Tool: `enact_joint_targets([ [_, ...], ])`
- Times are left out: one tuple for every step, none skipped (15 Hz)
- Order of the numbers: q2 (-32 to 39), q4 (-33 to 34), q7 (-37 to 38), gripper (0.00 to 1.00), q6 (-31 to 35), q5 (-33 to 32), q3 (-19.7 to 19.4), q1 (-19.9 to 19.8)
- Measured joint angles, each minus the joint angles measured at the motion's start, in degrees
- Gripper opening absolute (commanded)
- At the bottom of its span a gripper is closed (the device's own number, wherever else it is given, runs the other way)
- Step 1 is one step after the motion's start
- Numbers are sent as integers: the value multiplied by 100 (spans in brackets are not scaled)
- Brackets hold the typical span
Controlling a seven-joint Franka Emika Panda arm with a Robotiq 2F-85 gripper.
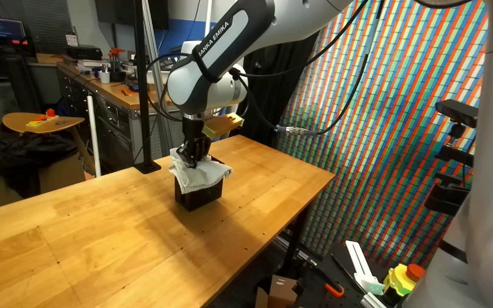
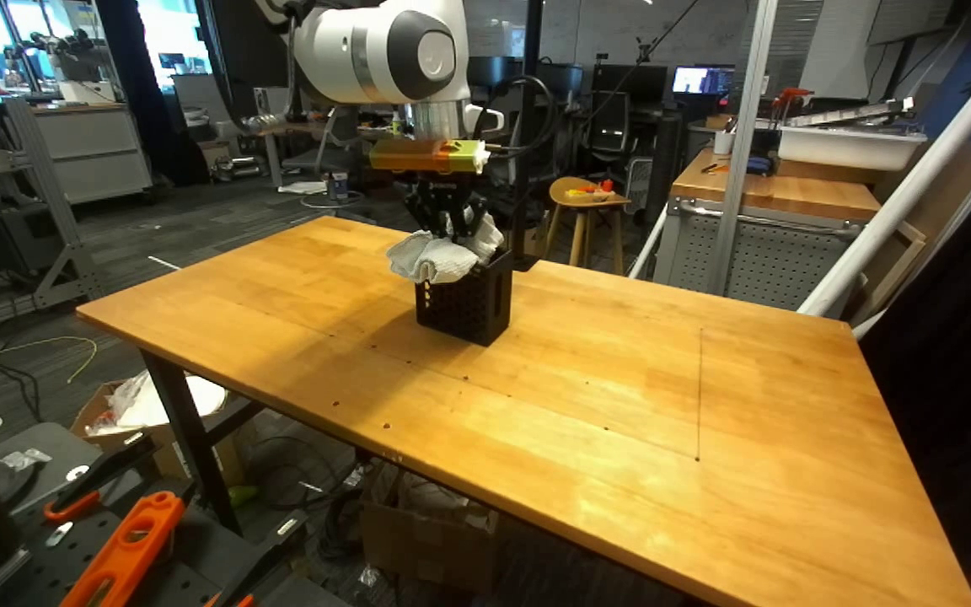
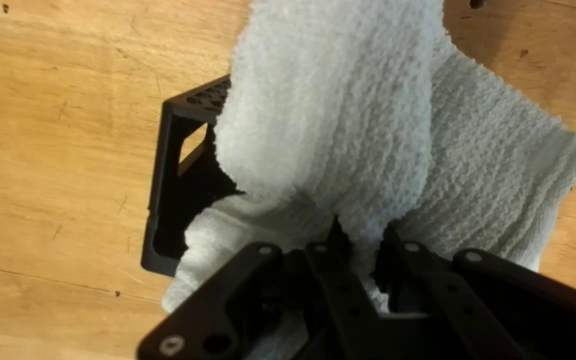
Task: Put the white towel in the black box
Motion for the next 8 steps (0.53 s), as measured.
enact_joint_targets([
  [38,29,-28,9,-1,22,8,-1],
  [67,45,-62,10,-1,49,12,-6],
  [90,50,-108,10,-1,94,15,-15],
  [112,53,-179,9,-1,165,21,-32],
  [140,55,-281,10,-1,270,33,-61],
  [178,58,-389,9,0,373,45,-94],
  [221,60,-499,10,1,475,66,-135],
  [263,66,-618,9,1,595,88,-183],
])
